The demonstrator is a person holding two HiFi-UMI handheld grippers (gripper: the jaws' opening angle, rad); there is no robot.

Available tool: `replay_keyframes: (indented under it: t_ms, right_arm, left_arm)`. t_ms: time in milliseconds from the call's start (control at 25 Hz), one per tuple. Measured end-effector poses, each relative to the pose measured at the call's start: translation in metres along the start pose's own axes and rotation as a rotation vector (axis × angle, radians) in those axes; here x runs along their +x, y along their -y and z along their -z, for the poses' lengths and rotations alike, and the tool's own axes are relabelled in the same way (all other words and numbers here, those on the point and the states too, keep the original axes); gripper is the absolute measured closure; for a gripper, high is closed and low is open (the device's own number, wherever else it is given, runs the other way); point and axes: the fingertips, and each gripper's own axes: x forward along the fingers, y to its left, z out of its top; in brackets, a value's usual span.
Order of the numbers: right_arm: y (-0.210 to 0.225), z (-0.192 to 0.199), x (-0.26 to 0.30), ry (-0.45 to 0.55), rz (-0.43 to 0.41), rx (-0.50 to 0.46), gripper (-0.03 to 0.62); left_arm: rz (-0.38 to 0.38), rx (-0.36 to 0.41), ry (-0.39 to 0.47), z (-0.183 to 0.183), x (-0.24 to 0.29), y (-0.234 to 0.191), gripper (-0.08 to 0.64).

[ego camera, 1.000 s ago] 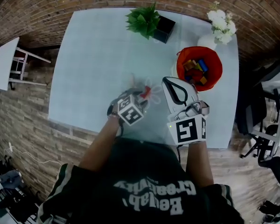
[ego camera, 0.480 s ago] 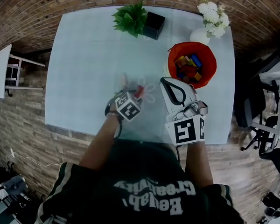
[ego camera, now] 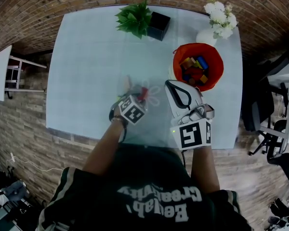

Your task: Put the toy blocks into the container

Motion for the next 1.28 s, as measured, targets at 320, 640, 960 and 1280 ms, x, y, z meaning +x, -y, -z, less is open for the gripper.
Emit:
replay_keyframes:
  t_ms: [320, 640, 960, 1280]
  right_arm:
    - [0.005, -0.006, -0.007, 0.012, 0.022, -0.01, 0.586]
    - [0.011, -0.032, -0.017, 0.058, 0.043, -0.051, 0.586]
    - [0.013, -0.058, -0.026, 0.09, 0.056, -0.094, 0.586]
    - [0.011, -0.057, -0.029, 0.089, 0.05, -0.106, 0.586]
  left_arm:
    - [-0.069, 0.067, 0.1, -0.029, -0.043, -0.005, 0.423]
    - [-0.212, 0.164, 0.297, -0.089, -0.138, -0.015, 0.423]
    - [-0.337, 0.22, 0.47, -0.125, -0.229, -0.015, 0.426]
    - [-0.362, 0.223, 0.501, -0.134, -0.244, -0.013, 0.428]
